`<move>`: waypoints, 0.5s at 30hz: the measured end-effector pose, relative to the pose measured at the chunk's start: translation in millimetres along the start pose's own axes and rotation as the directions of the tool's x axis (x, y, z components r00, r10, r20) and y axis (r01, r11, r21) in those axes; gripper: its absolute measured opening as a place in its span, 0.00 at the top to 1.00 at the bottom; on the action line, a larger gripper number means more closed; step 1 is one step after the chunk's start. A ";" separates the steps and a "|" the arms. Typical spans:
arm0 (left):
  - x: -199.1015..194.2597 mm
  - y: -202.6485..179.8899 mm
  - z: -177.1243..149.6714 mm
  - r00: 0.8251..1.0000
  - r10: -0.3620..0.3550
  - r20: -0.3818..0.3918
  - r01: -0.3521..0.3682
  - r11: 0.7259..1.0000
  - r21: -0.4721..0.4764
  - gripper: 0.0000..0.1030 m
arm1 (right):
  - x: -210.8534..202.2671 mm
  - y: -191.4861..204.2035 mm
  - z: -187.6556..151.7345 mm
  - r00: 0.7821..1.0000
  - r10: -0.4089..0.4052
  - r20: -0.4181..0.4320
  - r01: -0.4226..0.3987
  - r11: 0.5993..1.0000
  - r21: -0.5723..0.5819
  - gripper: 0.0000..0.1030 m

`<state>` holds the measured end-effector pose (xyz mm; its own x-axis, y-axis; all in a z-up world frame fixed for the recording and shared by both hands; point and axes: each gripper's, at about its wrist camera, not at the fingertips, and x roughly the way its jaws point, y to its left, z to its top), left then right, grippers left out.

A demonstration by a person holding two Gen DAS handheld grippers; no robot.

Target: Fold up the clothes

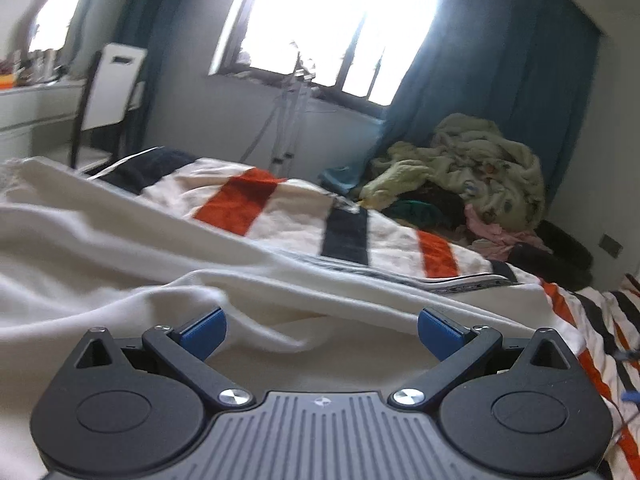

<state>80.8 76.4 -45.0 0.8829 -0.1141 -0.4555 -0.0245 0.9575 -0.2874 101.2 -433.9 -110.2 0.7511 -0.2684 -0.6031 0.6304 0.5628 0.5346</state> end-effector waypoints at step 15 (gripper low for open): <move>-123.7 199.2 10.3 0.940 0.340 -0.012 -0.243 0.647 -0.723 0.01 | -9.4 -97.3 -8.3 0.988 -0.143 -0.063 0.156 0.869 0.469 0.31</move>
<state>-28.5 283.9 -37.2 0.8165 0.2151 -0.5357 -0.5691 0.4557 -0.6844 31.2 -479.7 -161.4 0.6395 -0.2958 -0.7096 0.7569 0.0807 0.6485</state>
